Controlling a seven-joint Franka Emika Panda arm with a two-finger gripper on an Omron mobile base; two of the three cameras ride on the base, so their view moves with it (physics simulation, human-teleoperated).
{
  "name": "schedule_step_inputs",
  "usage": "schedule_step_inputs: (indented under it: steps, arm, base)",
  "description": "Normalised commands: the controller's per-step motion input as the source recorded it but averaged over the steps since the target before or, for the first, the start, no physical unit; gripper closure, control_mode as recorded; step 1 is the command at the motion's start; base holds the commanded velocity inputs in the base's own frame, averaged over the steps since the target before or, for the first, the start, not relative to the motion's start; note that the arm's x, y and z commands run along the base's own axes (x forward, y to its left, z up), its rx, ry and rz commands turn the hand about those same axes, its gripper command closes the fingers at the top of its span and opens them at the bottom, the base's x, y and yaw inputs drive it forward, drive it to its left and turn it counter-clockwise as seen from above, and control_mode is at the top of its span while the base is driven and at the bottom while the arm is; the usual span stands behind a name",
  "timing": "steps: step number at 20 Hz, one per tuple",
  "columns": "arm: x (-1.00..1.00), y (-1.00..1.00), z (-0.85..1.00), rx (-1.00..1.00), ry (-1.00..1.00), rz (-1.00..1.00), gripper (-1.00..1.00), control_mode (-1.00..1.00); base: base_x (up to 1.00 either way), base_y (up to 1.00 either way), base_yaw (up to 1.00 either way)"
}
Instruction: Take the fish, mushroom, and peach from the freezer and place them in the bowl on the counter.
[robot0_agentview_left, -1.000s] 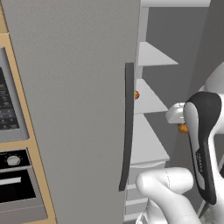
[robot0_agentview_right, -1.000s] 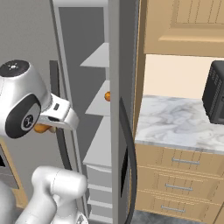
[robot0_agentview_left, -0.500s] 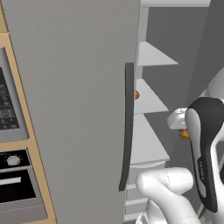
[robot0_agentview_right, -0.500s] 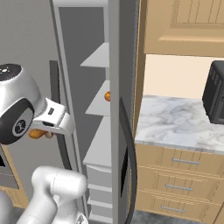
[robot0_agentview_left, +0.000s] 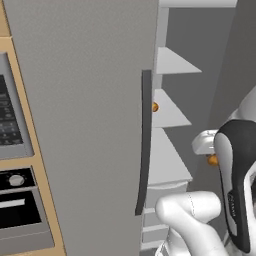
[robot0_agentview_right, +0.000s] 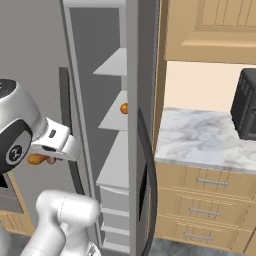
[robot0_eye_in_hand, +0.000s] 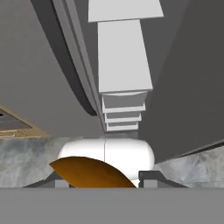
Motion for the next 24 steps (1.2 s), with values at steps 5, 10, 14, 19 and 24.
schedule_step_inputs:
  steps: [5,10,14,19,24]
  arm:
    - [0.0,0.0,0.0,0.0,0.0,0.0,1.0,1.0]
    - [0.0,0.0,0.0,0.0,0.0,0.0,1.0,1.0]
    - [0.0,0.0,0.0,0.0,0.0,0.0,1.0,1.0]
    - [0.0,0.0,0.0,0.0,0.0,0.0,1.0,1.0]
    - [0.0,0.0,0.0,0.0,0.0,0.0,1.0,1.0]
  base:
    - [-1.0,-0.22,-0.14]
    - [-0.7,-0.66,-0.27]
    - [0.11,-1.0,-0.02]
    - [0.57,-1.0,0.04]
    - [0.8,-1.0,0.05]
